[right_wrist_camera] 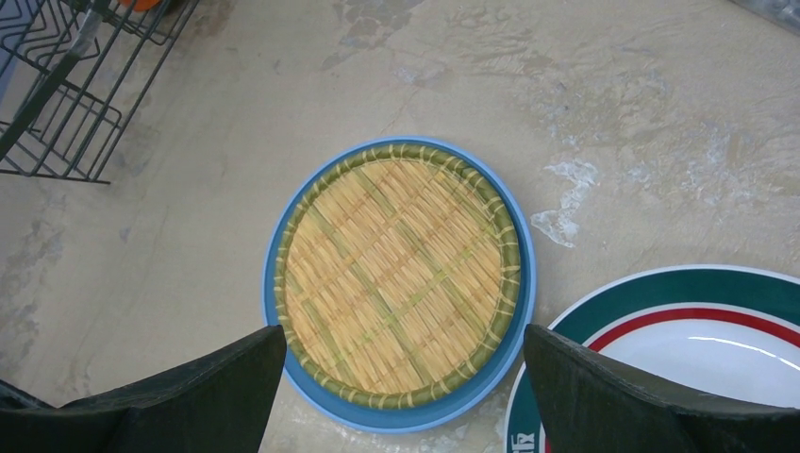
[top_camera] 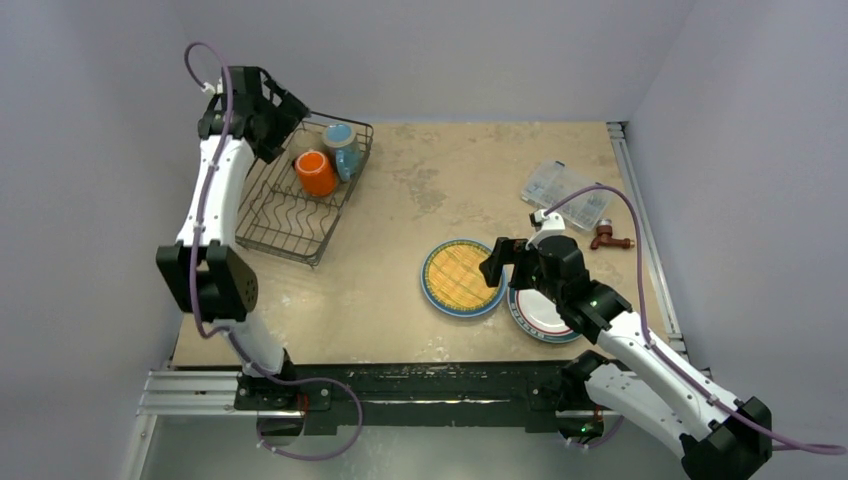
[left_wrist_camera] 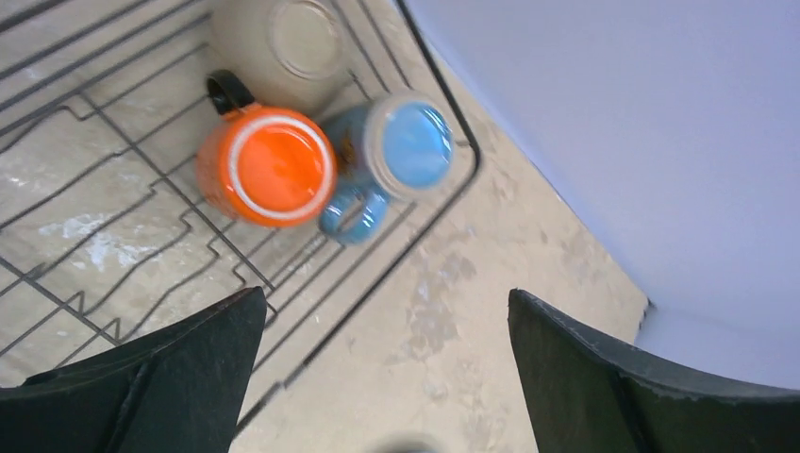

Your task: Load the mixed dishes into the dish rack

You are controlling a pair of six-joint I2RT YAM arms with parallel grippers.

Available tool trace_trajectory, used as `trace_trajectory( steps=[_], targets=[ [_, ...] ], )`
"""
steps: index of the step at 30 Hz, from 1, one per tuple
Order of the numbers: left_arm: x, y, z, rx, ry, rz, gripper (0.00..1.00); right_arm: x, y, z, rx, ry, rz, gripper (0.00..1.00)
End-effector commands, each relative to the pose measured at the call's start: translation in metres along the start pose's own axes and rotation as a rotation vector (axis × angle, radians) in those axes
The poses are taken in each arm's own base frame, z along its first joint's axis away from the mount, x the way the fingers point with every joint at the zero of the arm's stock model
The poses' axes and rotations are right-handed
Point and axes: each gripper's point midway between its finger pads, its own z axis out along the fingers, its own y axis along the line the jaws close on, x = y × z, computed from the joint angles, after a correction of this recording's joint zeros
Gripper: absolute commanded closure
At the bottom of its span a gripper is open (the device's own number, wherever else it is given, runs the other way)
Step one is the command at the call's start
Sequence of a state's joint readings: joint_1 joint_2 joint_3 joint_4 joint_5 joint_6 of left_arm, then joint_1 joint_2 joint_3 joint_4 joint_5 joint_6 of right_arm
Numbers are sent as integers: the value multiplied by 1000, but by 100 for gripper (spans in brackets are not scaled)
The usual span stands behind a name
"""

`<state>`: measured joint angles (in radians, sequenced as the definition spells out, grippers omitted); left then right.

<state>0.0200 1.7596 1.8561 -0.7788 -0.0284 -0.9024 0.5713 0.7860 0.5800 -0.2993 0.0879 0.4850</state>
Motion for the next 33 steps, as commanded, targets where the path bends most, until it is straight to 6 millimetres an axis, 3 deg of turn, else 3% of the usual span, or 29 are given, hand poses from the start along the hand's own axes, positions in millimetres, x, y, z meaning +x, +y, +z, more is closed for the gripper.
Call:
trace_trajectory(
  steps=[1, 4, 7, 12, 19, 23, 28, 33],
  targets=[
    [57, -41, -52, 254, 19, 248, 1, -11, 0, 1, 9, -42, -10, 1],
    [114, -51, -85, 326, 74, 407, 1, -13, -1, -1, 17, -51, -4, 1],
    [155, -59, -112, 430, 98, 526, 0, -15, -5, -2, 39, -68, 6, 1],
    [170, -64, -145, 587, -51, 750, 0, -15, -12, 1, 88, -63, 20, 1],
    [217, -75, -176, 858, 94, 824, 2, 1, -21, 20, 157, 28, 33, 1],
    [221, -76, -178, 850, 140, 800, 0, 11, -11, 33, 198, 89, -50, 1],
    [206, -71, -182, 810, 77, 805, 0, 29, 50, 49, 88, 169, -263, 4],
    [198, -71, -191, 814, 51, 797, 0, 61, 83, 81, 44, 292, -430, 9]
  ],
)
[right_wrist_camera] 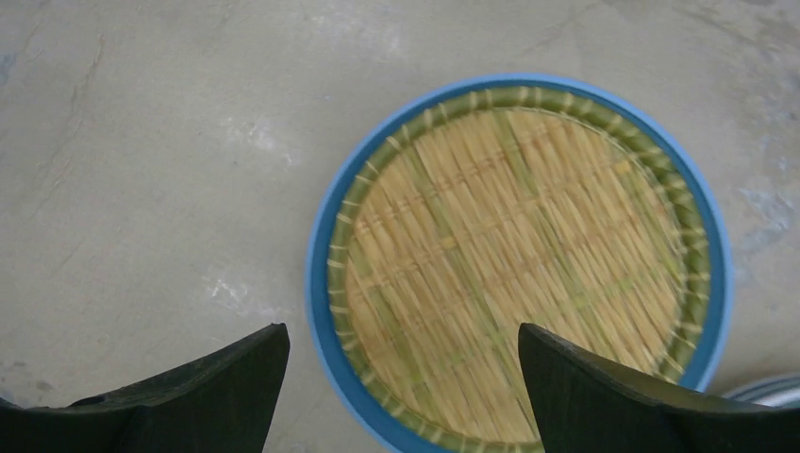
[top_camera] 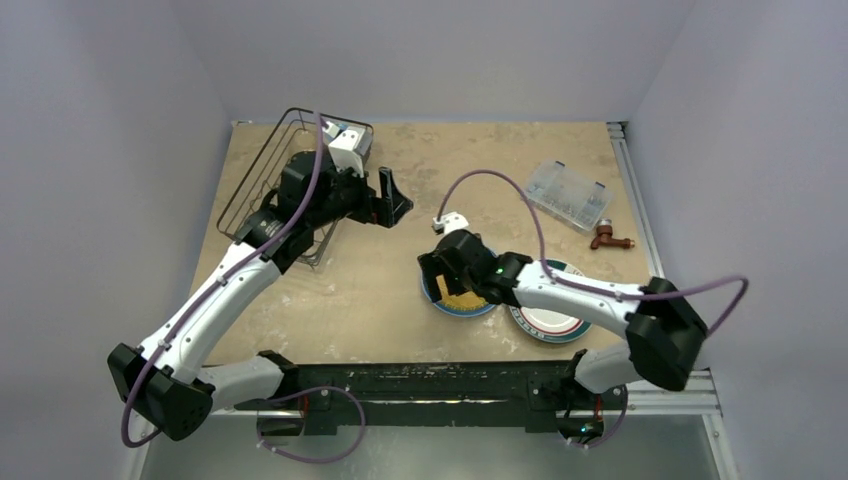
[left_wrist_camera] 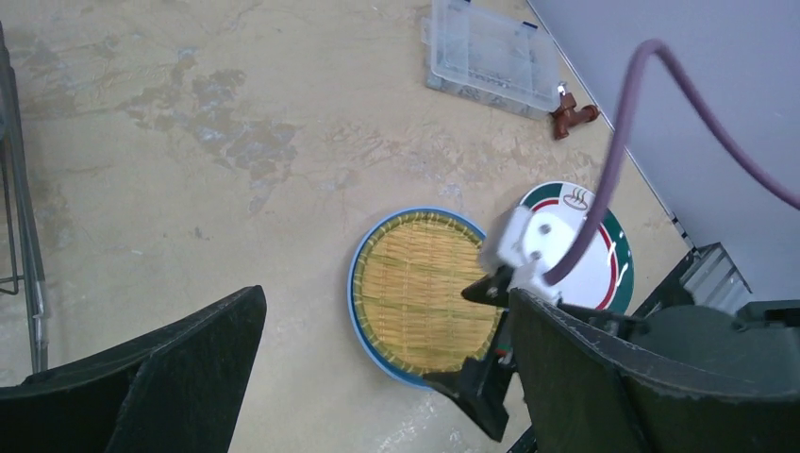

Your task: Load the mixed dishes into the dish rack

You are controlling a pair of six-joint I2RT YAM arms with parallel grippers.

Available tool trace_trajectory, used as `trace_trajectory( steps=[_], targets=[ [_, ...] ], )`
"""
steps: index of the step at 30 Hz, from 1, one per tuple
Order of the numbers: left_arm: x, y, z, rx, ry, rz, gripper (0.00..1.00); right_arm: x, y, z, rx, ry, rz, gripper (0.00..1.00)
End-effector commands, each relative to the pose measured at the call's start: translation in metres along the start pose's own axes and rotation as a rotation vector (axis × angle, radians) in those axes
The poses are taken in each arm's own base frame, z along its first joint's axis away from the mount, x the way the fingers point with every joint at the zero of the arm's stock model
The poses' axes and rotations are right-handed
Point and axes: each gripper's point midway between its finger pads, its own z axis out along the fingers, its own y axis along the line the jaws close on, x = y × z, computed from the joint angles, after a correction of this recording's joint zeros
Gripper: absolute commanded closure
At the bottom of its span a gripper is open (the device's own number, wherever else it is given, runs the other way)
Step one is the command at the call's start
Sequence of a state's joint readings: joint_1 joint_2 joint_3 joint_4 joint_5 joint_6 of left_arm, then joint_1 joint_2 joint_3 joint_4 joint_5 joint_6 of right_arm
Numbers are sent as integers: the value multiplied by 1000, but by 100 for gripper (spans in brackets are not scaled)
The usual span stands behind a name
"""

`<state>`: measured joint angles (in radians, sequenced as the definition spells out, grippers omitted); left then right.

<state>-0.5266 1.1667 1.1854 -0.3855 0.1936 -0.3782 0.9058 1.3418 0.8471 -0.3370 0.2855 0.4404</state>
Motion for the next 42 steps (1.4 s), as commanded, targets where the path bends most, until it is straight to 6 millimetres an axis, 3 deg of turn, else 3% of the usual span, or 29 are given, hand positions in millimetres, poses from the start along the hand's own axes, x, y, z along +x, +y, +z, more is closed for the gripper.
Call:
trace_trajectory(
  steps=[1, 5, 9, 12, 14, 19, 30, 36, 42],
  targets=[
    [-33, -9, -20, 6, -111, 44, 0, -10, 28, 23, -9, 17, -142, 10],
    [-34, -3, -24, -27, -124, 60, 0, -5, 36, 40, 22, 16, -146, 12],
    [-32, 2, -21, -47, -119, 69, 0, 8, 32, 54, 80, 54, -140, 25],
    [-29, 4, -17, -54, -102, 67, 0, 23, 37, 60, 79, 74, -163, 29],
    [-27, 4, -15, -52, -95, 66, 0, 31, 40, 61, 74, 87, -162, 40],
    [-22, 9, -8, -65, -73, 62, 0, 34, 46, 50, 18, 62, -114, 57],
    [-11, 16, 5, -85, -31, 52, 0, 4, 61, 20, -95, -36, -61, 100],
    [-7, 21, 10, -103, -8, 48, 0, -8, 67, 6, -149, -88, -39, 100],
    [-2, 24, 17, -110, 15, 36, 0, 7, 65, 15, -144, -58, -34, 97]
  ],
)
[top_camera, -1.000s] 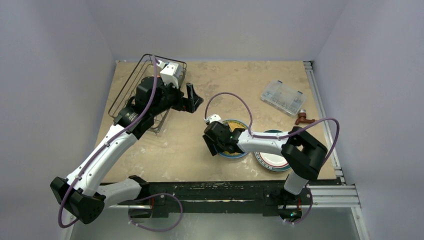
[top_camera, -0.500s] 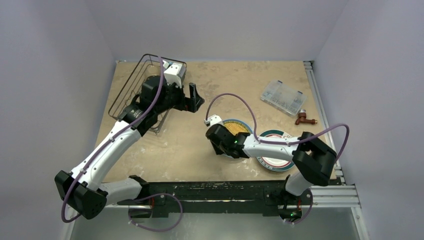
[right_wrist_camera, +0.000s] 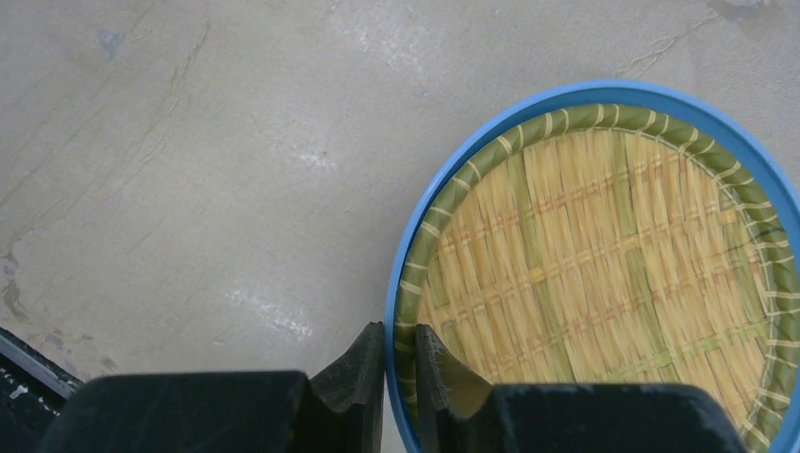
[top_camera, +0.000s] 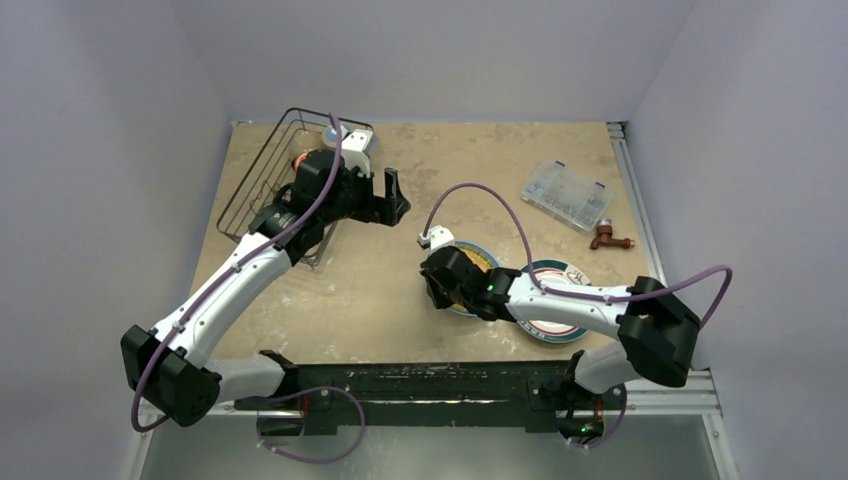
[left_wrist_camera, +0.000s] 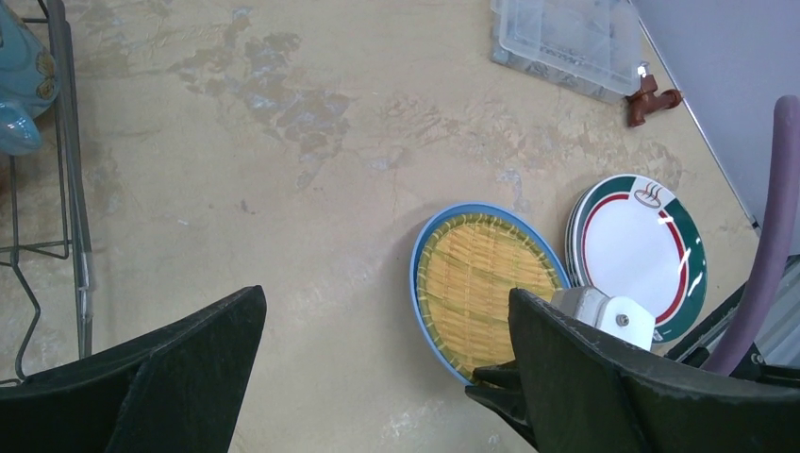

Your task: Load the mixed dishes into the dish rack

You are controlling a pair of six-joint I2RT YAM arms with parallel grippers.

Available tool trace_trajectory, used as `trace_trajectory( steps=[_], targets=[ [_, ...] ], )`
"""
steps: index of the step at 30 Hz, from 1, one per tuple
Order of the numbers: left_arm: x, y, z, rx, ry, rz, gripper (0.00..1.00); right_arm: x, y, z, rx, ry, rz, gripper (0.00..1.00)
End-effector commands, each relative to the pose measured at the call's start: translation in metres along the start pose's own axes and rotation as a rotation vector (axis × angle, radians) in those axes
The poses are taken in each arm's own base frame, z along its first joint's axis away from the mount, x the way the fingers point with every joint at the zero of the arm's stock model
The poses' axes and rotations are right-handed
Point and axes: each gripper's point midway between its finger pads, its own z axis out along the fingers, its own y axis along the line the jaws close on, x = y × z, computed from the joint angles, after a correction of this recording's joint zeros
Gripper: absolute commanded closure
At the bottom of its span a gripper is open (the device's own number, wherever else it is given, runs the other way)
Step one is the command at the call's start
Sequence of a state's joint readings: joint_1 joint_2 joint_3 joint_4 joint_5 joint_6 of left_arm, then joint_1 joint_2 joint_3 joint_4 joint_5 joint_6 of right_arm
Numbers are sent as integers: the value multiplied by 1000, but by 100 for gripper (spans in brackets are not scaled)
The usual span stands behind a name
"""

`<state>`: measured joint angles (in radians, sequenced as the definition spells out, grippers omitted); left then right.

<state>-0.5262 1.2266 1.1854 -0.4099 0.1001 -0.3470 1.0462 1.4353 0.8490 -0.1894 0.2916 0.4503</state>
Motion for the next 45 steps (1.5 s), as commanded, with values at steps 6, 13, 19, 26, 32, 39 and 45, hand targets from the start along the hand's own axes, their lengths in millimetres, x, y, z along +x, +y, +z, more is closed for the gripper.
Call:
trace_trajectory(
  steps=[6, 13, 19, 26, 32, 39, 45],
  targets=[
    [-13, -4, 4, 9, -18, 8, 0, 1, 9, 11, -22, 8, 39, 62],
    [-12, -4, 5, 10, -12, 7, 0, -12, -18, 5, 123, -35, 101, 36],
    [-13, -4, 3, 8, -11, 4, 0, -7, -76, -5, 277, -28, 286, 23],
    [-12, -6, 5, 20, -1, -8, 0, -7, -114, -15, 314, -60, 409, 45],
    [0, -11, 14, 53, 57, -45, 0, 10, -140, -12, 381, -5, 454, 51],
    [29, -35, 39, 187, 203, -177, 1, 17, -148, -10, 392, 10, 467, 58],
    [44, -38, 50, 201, 286, -219, 3, 22, -151, -5, 397, 15, 470, 66]
  ],
)
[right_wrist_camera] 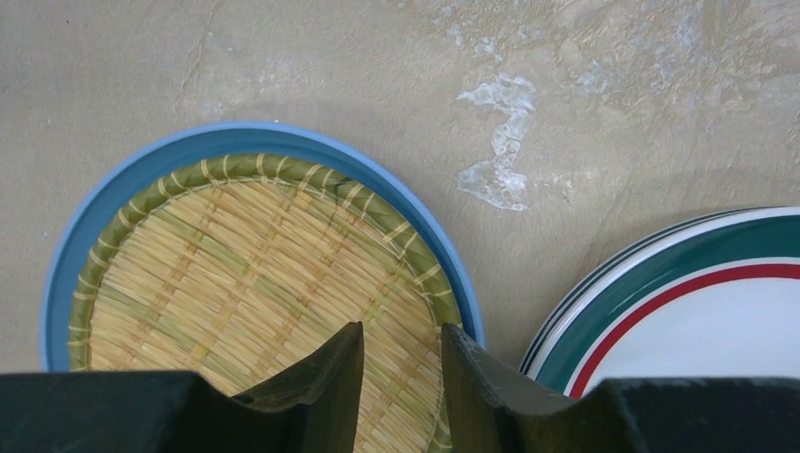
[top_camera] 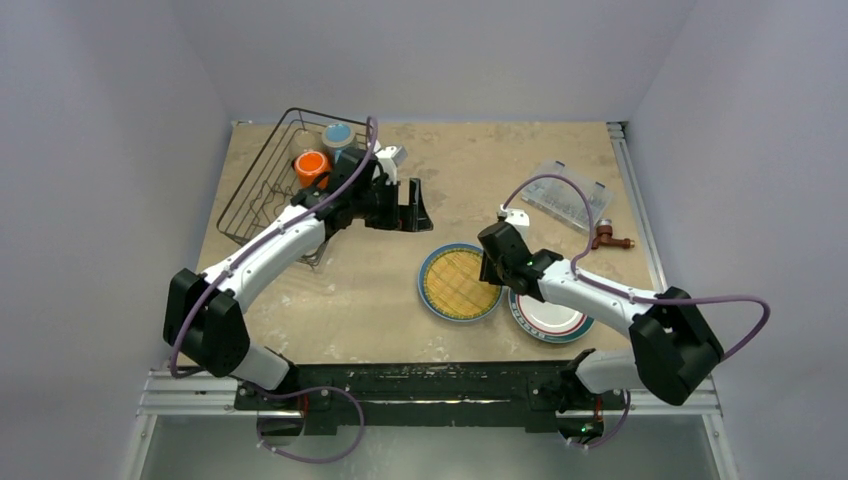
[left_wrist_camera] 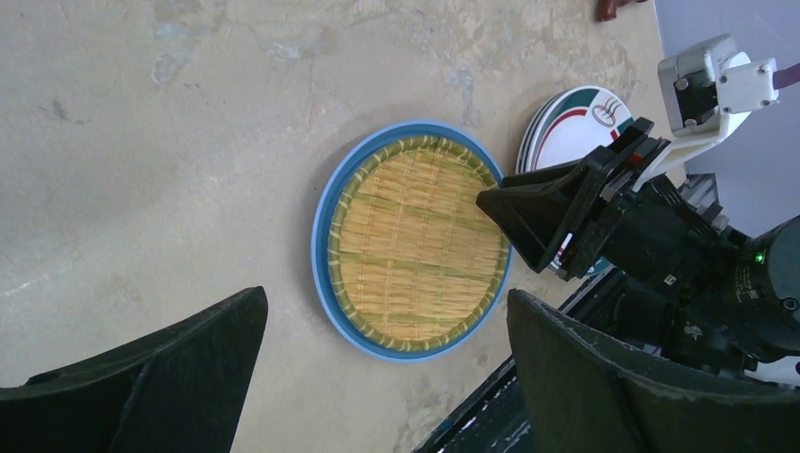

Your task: Load the mixed dishes into the dish rack

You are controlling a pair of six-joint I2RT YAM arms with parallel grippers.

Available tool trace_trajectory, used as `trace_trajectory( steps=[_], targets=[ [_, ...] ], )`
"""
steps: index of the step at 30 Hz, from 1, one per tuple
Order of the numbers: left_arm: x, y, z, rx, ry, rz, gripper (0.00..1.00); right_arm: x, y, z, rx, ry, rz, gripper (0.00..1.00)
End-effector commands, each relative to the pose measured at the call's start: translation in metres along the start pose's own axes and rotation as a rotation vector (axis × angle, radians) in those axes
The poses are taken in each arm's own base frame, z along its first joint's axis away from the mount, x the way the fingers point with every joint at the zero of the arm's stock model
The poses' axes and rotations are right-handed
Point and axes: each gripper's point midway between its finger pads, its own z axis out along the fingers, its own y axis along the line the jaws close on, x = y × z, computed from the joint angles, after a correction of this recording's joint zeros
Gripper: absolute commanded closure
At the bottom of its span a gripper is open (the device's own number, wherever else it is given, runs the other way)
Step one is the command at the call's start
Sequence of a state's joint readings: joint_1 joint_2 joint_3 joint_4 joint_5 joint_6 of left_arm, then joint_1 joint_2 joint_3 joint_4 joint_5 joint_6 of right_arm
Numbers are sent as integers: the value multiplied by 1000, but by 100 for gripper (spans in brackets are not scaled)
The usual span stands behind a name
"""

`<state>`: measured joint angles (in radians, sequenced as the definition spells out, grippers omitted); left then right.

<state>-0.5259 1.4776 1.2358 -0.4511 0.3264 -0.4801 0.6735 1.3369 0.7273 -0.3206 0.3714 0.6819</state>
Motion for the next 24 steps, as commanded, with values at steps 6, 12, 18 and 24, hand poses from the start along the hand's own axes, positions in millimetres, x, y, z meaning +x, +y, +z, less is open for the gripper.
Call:
trace_trajectory(
  steps=[6, 12, 18, 24],
  targets=[
    [0, -23, 7, 107, 56, -102, 5, 14, -6, 20, 29, 28, 21, 74],
    [34, -27, 38, 178, 215, -231, 31, 16, -9, 26, 61, 46, 17, 79],
    [54, -15, 50, 101, 260, -275, 42, 18, -10, 26, 60, 51, 21, 81],
    [55, 9, 43, -54, 181, -312, 25, 17, -10, 25, 53, 51, 20, 82]
  ],
)
